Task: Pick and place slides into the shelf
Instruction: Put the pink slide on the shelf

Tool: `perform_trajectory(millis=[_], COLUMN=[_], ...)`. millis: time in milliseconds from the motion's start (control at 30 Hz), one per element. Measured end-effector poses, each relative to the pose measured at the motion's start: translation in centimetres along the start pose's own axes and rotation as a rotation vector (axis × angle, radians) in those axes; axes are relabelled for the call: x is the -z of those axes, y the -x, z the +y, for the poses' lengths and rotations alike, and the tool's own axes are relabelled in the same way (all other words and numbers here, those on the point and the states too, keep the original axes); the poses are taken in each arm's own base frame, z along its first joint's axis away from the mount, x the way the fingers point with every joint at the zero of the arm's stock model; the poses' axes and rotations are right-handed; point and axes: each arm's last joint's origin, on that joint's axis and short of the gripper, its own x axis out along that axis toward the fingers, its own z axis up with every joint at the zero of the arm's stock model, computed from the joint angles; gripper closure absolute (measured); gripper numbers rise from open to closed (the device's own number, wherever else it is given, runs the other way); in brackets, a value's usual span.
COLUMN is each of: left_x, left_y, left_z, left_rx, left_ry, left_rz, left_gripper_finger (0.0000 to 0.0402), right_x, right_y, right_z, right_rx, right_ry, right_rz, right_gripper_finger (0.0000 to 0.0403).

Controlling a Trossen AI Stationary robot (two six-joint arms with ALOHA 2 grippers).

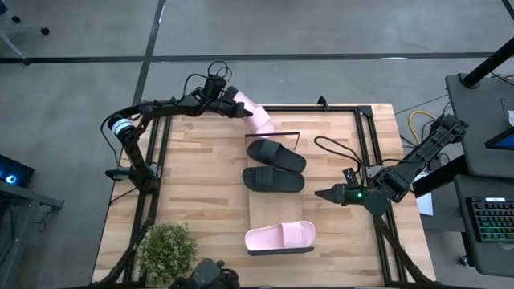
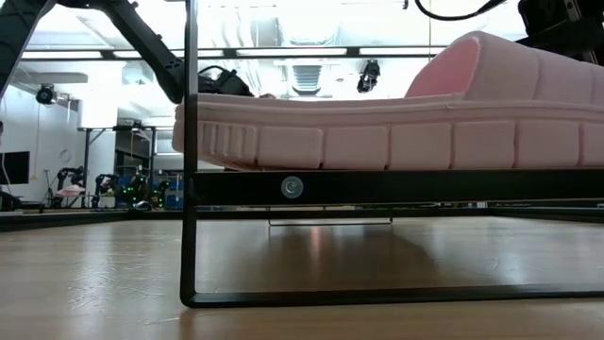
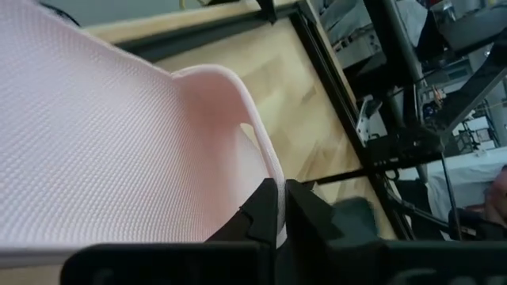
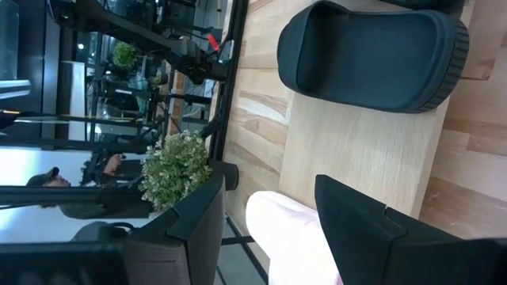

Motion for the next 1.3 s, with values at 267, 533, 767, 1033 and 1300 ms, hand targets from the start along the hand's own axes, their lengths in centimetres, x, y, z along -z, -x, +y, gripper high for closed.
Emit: perform_trajectory(millis=[267,533,767,1033,1300], left_x=[-1.1,-2.1,-3.3,-3.5,-3.1], left_y=[0.3,1.6,3.8,6.3,7.7], left_z=[-0.8,-2.4,-5.0,-7.5,-9.6], left_rx=[-0.016,-0.049,-0.045,-0.043,-0.049], left_ry=[-0.024,-0.057,-0.106,-0.110,-0.102], left_rz=[-0.052,-0.138,-0.240,-0.293,-0.350], left_gripper_finger=[0.0401,0.0401,0.0402,0.0402,0.0402], right_x=[0.0,0.0,0.0,-0.1,-1.1], right_y=[0.0,0.0,0.0,0.0,0.9], right_z=[0.0,0.0,-0.1,-0.5,-0.9], right_rx=[0.000,0.003,0.006,0.043,0.072], right_ry=[0.001,0.013,0.026,0.062,0.065], right_rz=[0.000,0.000,0.000,-0.007,-0.014], right_gripper_finger=[0.0216,0.0216,0.0216,0.0216,0.0216])
